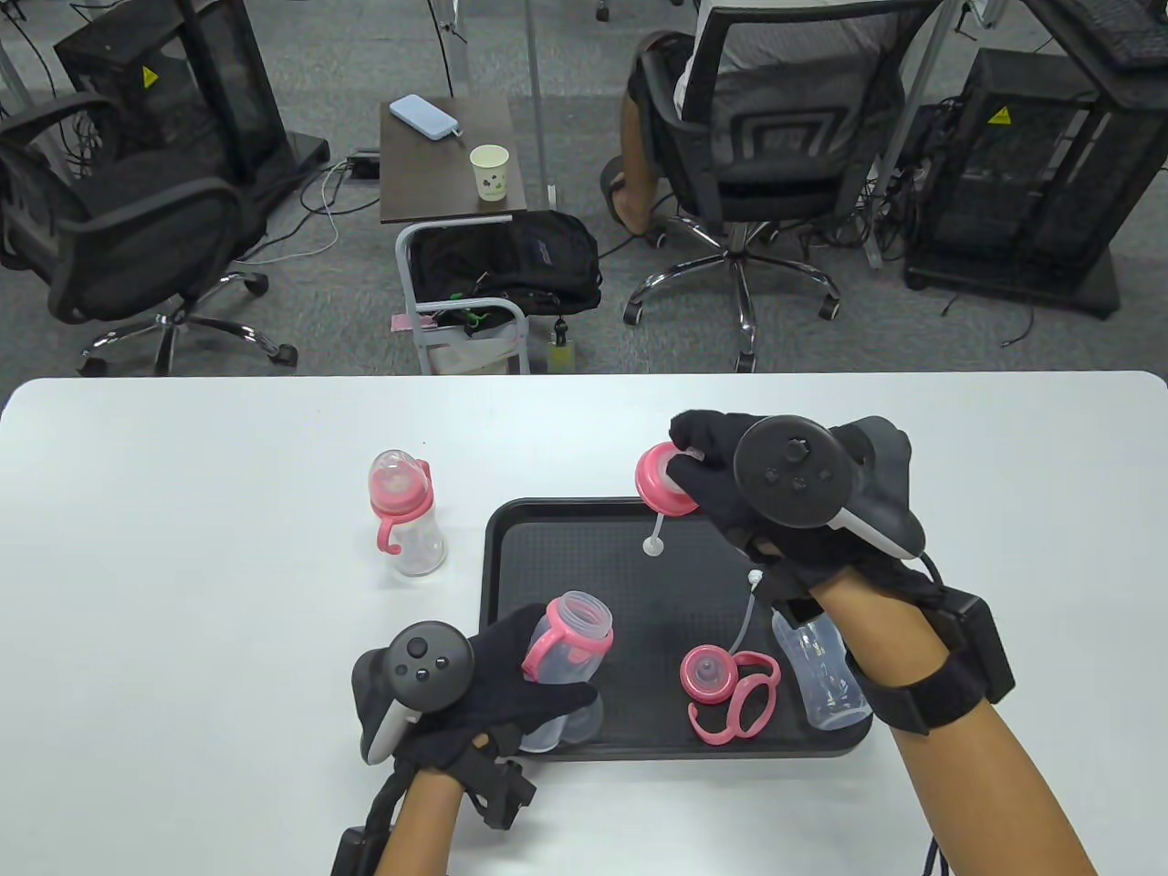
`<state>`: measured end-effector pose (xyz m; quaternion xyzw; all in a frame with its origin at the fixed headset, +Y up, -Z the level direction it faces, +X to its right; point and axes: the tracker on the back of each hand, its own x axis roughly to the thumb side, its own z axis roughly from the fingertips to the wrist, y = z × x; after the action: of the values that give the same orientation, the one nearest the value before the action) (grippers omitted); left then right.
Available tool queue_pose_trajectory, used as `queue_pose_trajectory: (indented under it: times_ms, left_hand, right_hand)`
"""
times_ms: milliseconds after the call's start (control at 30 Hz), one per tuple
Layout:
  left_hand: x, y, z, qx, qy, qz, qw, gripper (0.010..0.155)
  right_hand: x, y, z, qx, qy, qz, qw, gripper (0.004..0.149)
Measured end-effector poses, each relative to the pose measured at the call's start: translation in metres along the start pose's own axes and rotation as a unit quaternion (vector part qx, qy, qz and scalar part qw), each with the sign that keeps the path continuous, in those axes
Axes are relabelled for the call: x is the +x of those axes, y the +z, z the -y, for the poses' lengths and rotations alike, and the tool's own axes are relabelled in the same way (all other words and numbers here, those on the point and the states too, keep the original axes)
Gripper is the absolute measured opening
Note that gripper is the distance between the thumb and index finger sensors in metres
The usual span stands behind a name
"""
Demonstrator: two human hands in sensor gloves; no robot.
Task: Assemble baby bottles from components
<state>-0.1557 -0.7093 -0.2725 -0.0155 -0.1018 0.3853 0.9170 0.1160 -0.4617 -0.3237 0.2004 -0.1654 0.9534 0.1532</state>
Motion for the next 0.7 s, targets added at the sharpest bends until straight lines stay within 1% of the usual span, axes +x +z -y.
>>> queue_pose_trajectory:
  times_ms: [133, 333, 533, 700]
  left_hand:
    - [0.000, 0.000, 0.001, 0.007, -0.002, 0.003, 1.000, 0.100]
    - [0.003, 0.001, 0.001, 0.006, -0.002, 0.012, 1.000, 0.100]
    - [0.006, 0.003, 0.000, 0.015, 0.007, 0.022, 1.000, 0.100]
    - [0.011, 0.006, 0.000, 0.027, 0.025, 0.057, 0.998, 0.100]
  right_hand:
    - [0.015, 0.003, 0.008, -0.012, -0.003, 0.019, 1.000, 0.045]
    - [0.040, 0.011, 0.013, -0.011, -0.001, 0.051, 0.999, 0.045]
    - [0.062, 0.021, 0.013, 0.008, 0.004, 0.080, 0.997, 0.045]
    - [0.069, 0.025, 0.005, 0.037, 0.003, 0.100, 0.994, 0.045]
